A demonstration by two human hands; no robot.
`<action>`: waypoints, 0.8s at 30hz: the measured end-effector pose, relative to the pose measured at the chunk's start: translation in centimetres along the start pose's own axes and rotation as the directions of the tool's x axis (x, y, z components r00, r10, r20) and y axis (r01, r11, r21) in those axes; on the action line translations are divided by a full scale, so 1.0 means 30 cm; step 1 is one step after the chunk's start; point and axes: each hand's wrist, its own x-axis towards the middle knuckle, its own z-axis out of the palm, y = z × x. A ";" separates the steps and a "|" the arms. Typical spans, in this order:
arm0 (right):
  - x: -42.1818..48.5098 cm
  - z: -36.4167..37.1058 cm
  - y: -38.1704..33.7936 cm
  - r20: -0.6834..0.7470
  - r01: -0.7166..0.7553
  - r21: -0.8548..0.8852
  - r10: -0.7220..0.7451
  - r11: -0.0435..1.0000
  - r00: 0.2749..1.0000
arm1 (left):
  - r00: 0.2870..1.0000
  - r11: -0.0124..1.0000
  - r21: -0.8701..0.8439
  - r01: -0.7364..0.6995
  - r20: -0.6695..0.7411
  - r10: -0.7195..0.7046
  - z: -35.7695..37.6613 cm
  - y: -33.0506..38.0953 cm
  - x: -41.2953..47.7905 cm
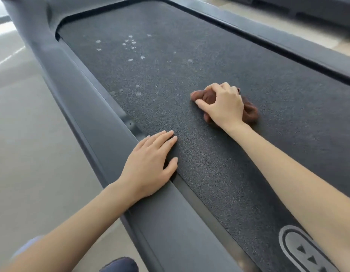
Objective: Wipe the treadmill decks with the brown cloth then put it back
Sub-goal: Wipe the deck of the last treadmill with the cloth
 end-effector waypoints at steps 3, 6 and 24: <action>-0.168 -0.033 -0.038 -0.005 0.069 0.024 -0.069 0.997 0.998 | 1.000 1.000 -0.006 -0.022 0.021 0.022 -0.002 -0.038 0.035; -0.364 -0.087 -0.084 0.004 0.172 0.098 -0.173 0.980 0.985 | 1.000 1.000 0.006 -0.005 -0.001 0.005 -0.021 -0.110 0.080; 0.340 0.035 0.136 -0.209 -0.389 -0.126 0.359 0.913 0.910 | 0.948 0.939 -0.163 -0.303 0.050 0.314 -0.037 -0.243 0.244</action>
